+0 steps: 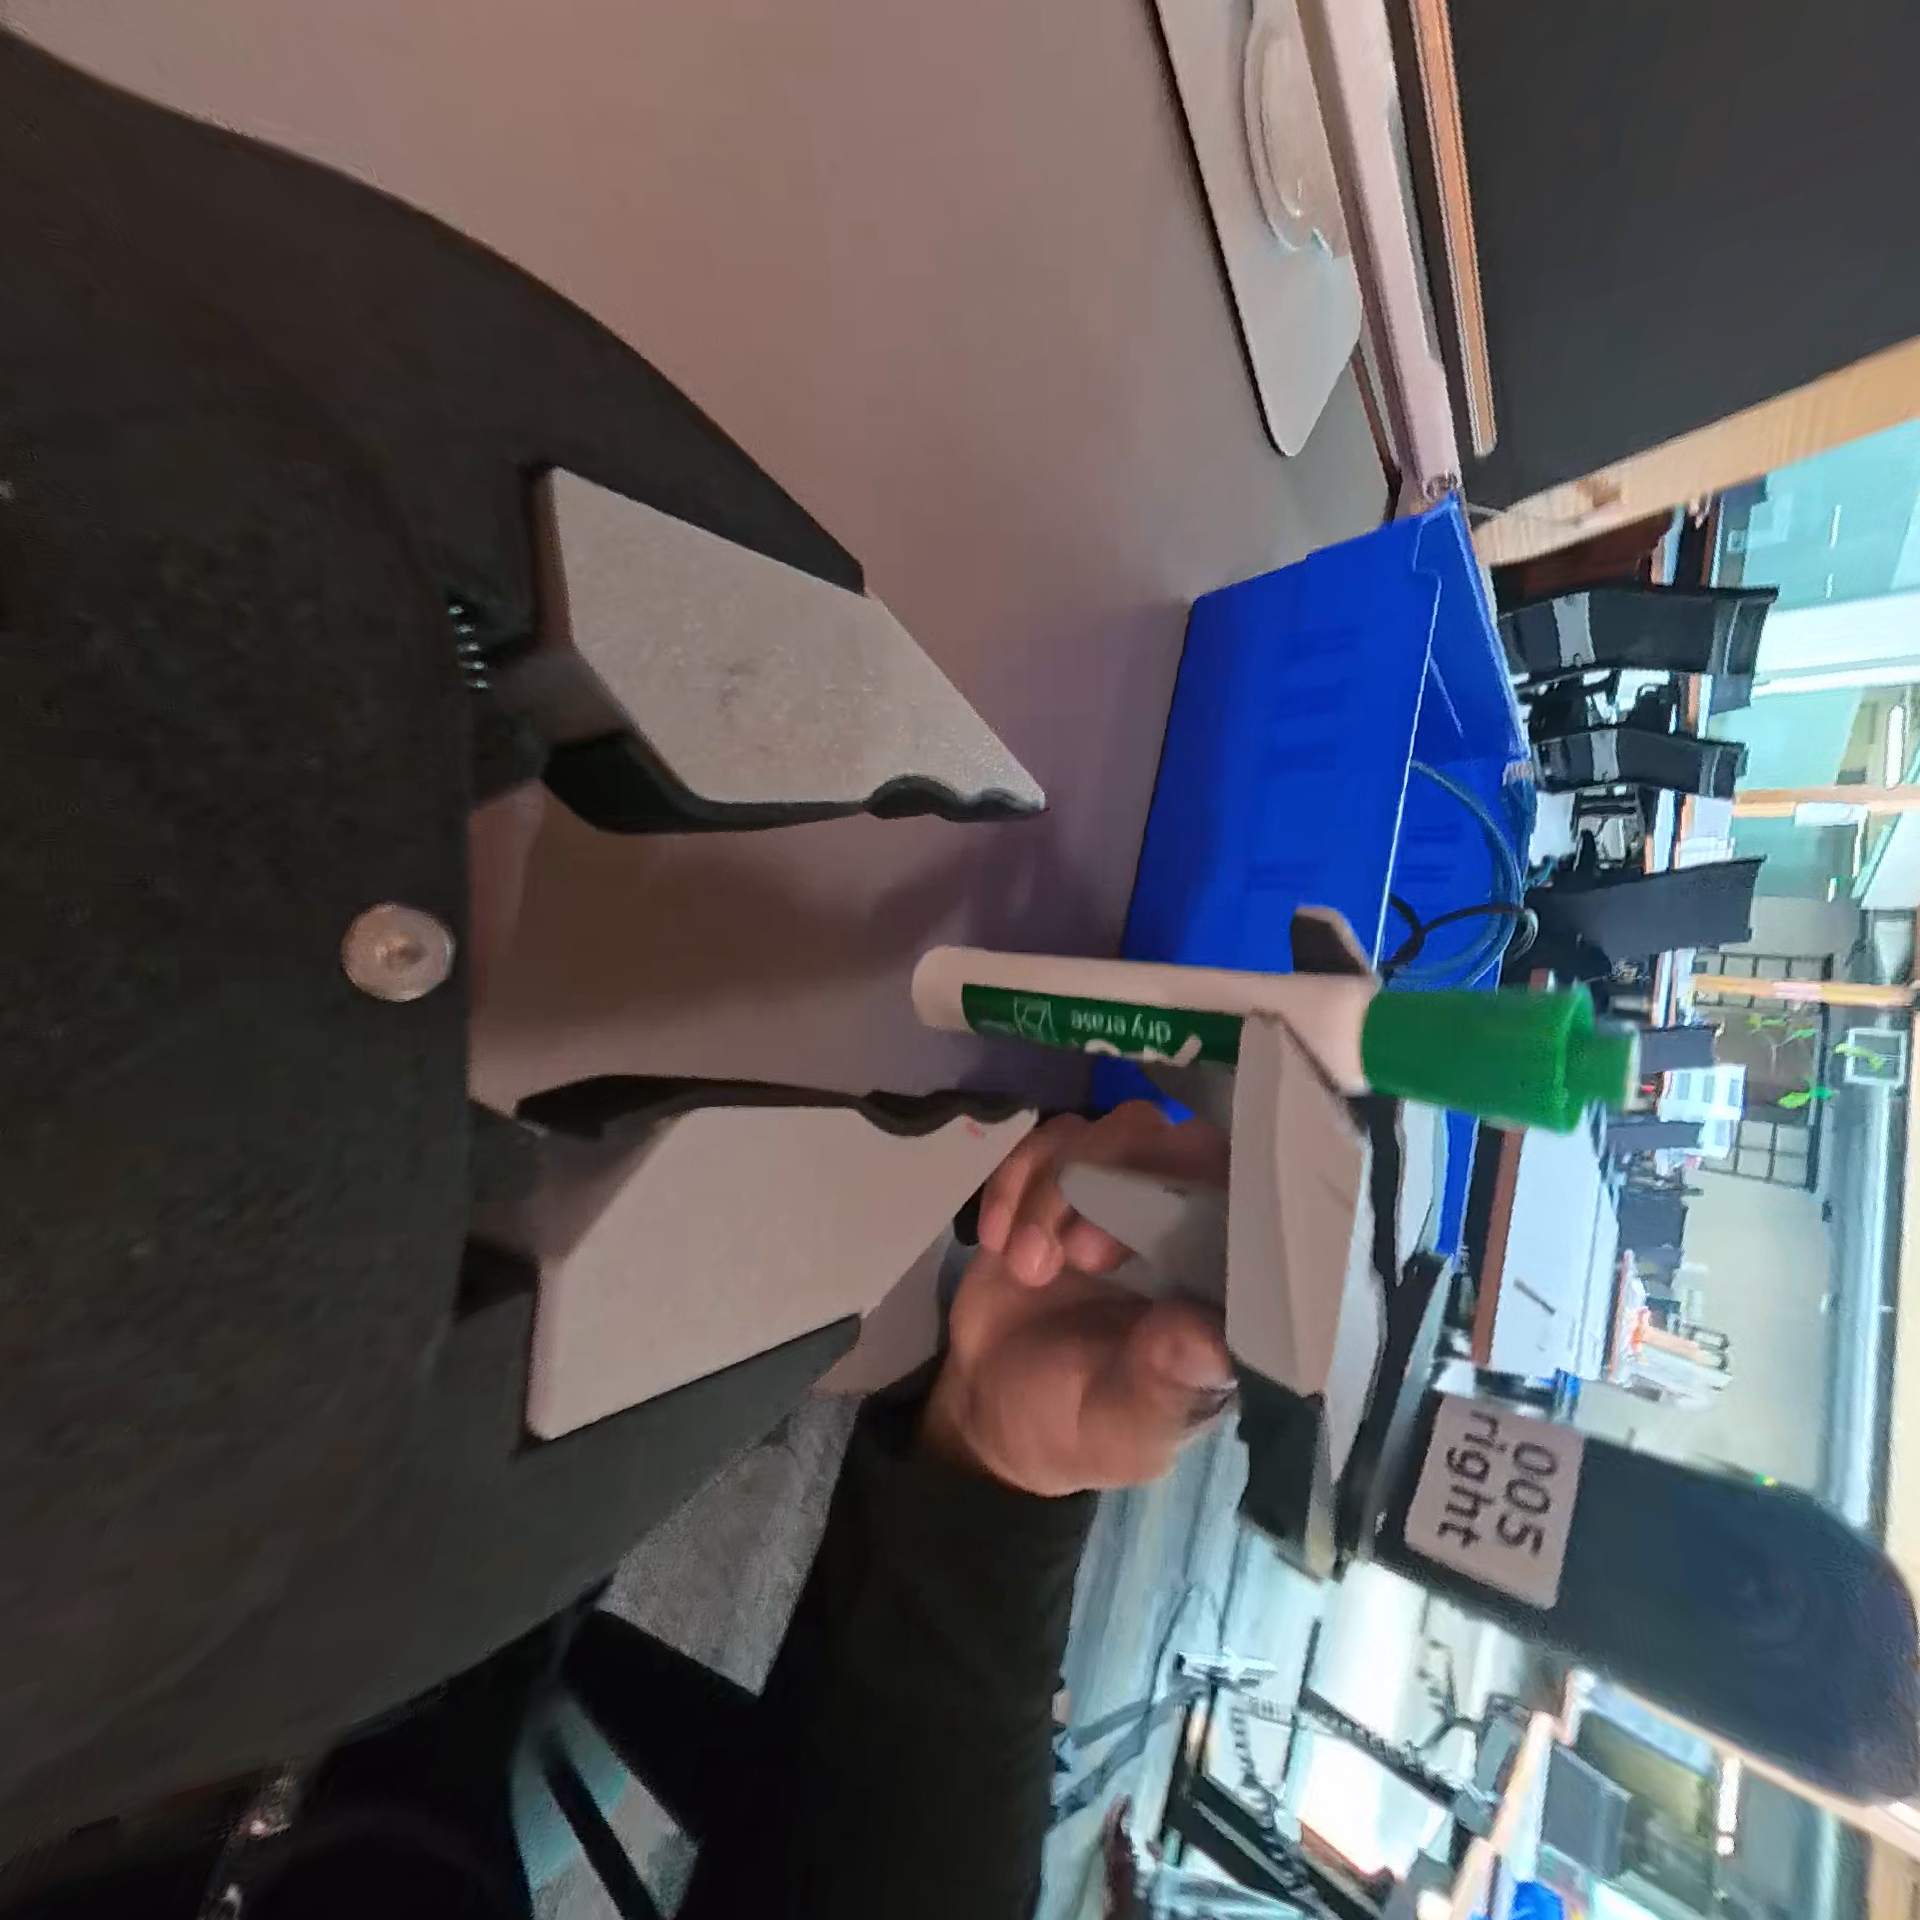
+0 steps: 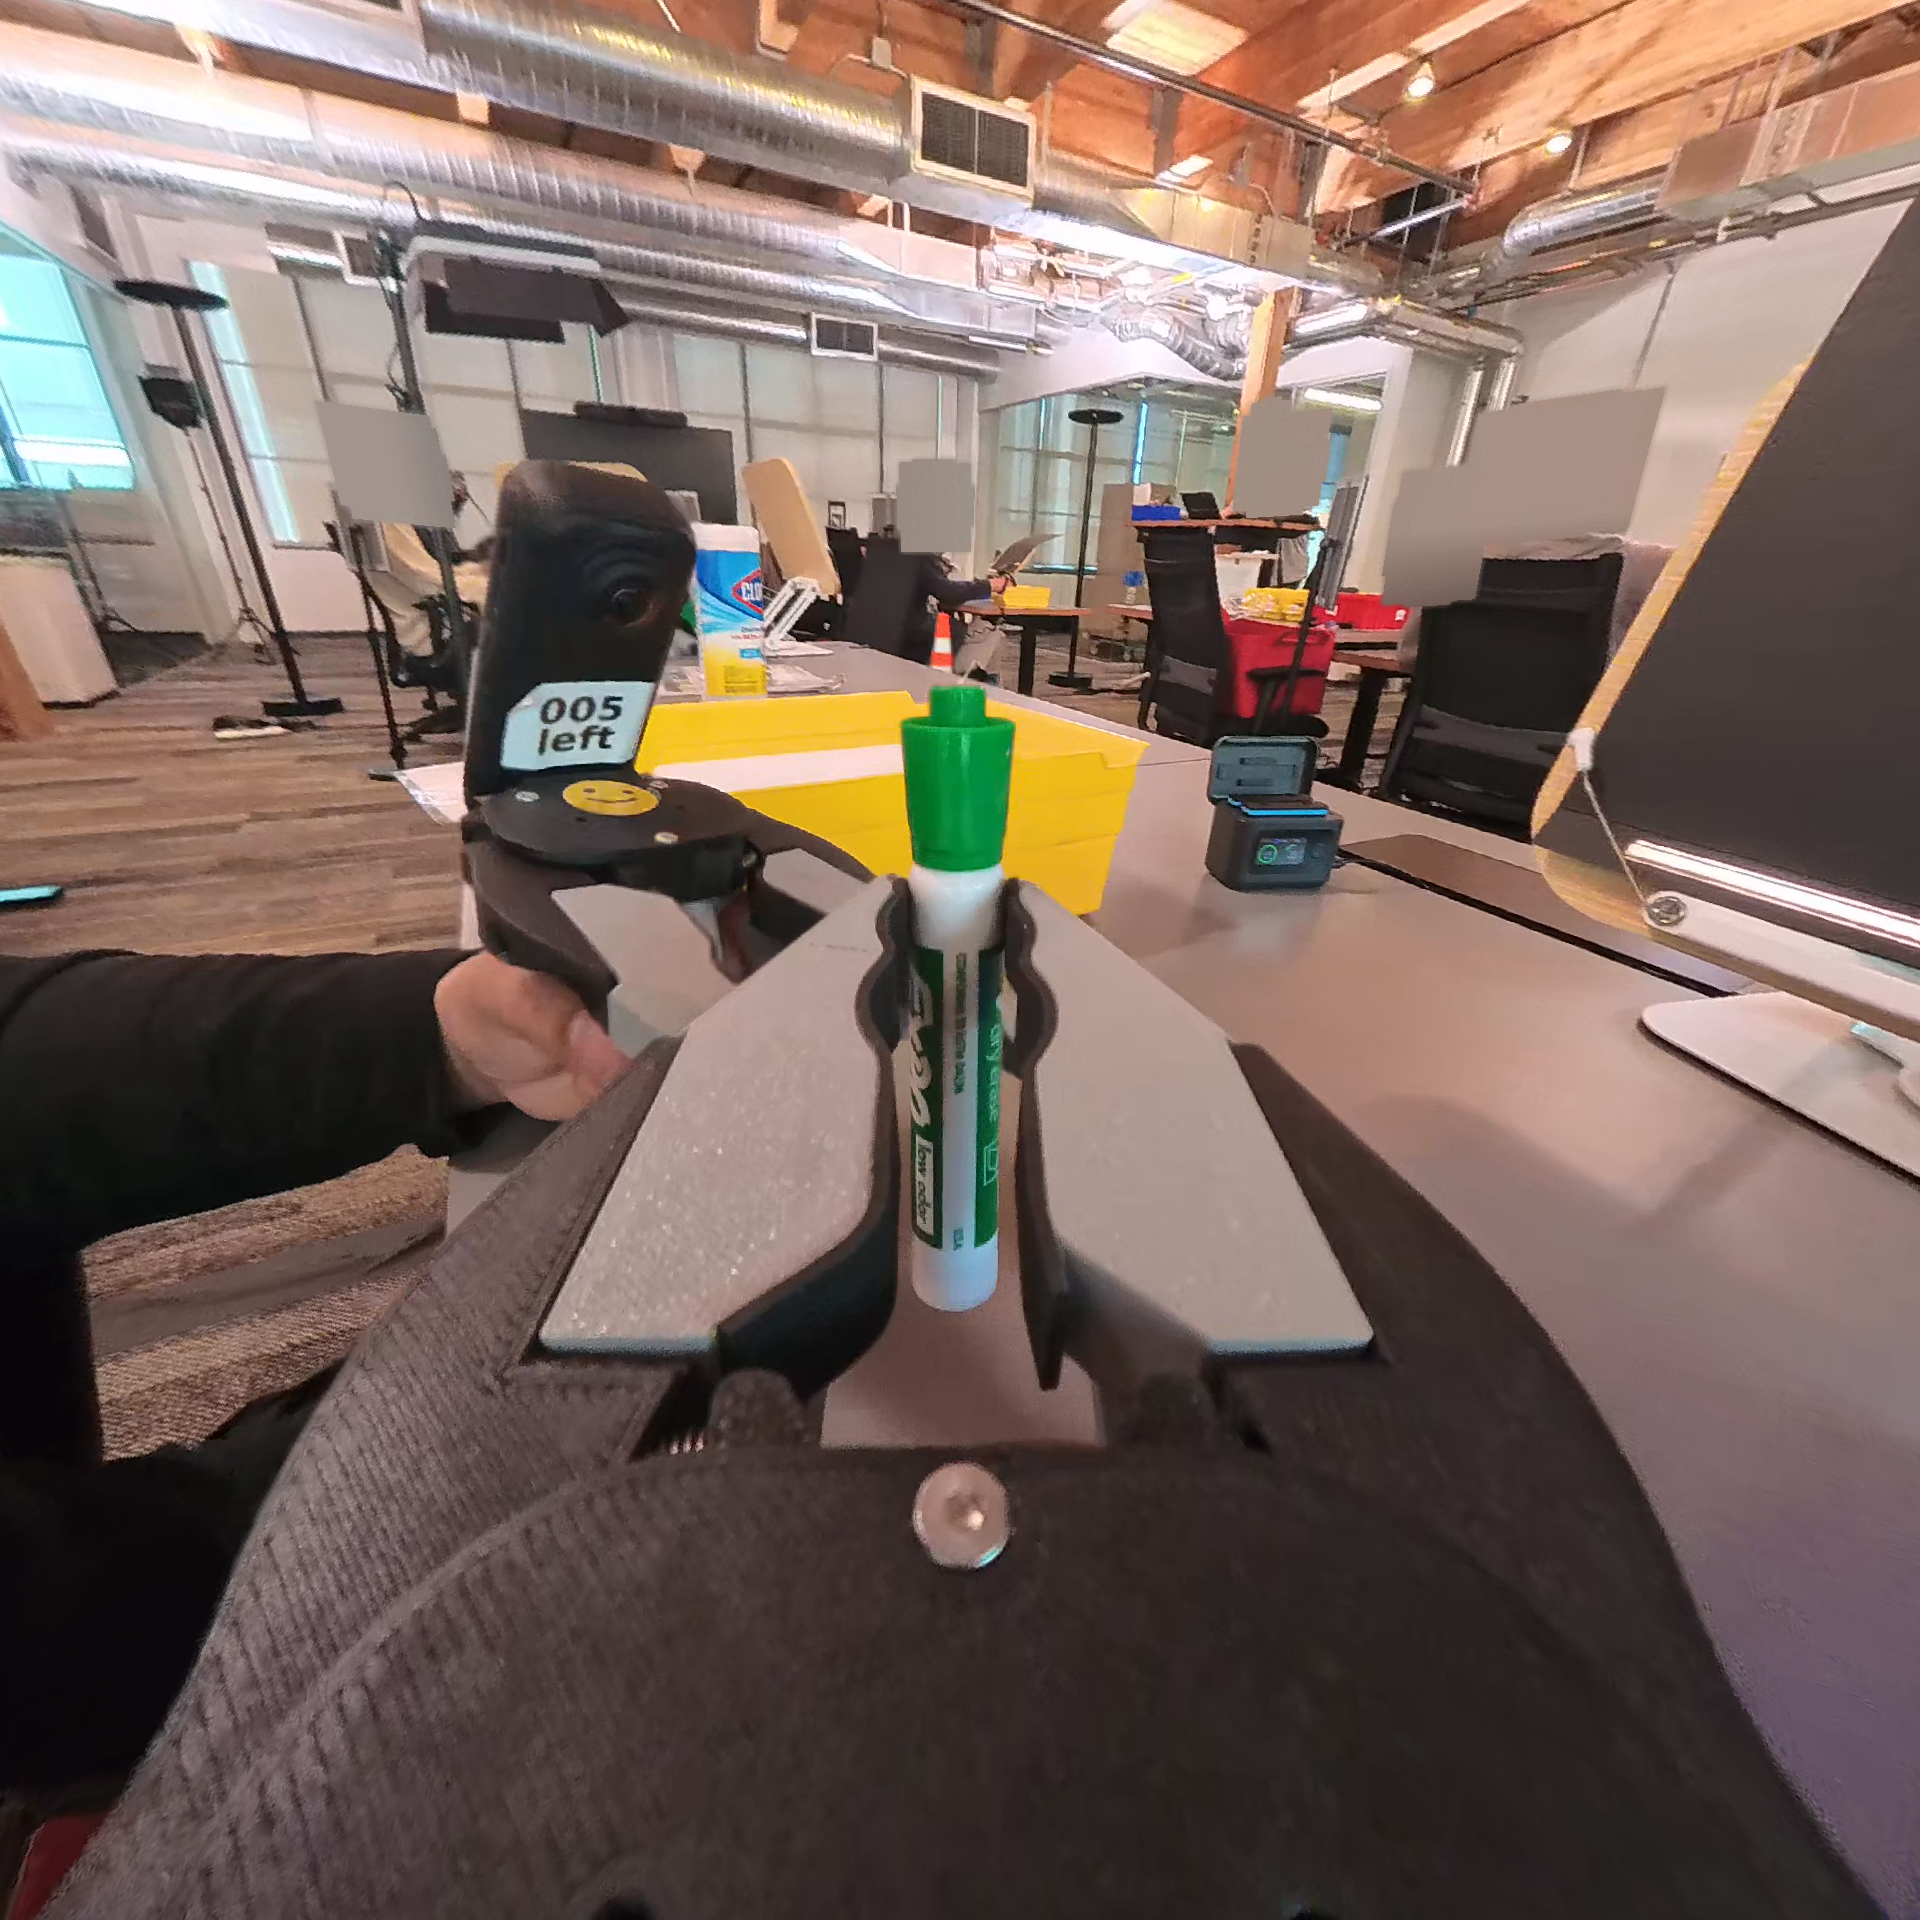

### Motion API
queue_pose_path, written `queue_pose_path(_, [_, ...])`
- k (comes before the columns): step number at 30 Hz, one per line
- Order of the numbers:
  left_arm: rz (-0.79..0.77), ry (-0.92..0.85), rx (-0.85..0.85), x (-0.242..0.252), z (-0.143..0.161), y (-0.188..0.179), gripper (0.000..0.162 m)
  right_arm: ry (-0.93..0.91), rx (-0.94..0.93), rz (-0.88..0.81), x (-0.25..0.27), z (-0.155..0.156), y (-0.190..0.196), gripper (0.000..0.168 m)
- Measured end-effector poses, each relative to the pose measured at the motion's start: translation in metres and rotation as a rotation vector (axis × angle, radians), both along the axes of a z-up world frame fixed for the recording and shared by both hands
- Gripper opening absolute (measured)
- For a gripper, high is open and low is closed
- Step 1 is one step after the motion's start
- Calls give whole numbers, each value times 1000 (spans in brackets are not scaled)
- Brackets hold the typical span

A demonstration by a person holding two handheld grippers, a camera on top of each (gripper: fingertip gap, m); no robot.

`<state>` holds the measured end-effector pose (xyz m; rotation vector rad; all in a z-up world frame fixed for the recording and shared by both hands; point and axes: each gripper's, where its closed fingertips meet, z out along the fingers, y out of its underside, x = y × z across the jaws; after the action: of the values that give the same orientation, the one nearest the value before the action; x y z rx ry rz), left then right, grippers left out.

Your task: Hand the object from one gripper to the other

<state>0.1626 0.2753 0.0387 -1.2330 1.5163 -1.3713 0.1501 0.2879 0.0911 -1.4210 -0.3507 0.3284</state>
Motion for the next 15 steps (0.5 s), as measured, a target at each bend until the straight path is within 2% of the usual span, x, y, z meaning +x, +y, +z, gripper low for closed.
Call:
queue_pose_path(3, [0, 4, 68, 1, -3, -6, 52, 7, 10, 10, -1, 2, -1, 16])
queue_pose_path(10, [-11, 20, 70, 2, -5, -9, 48, -37, 10, 60, -16, -1, -3, 16])
queue_pose_path(15, [-46, 13, 113, 0, -6, -18, 18, -64, 45, 104, -27, 2, -9, 16])
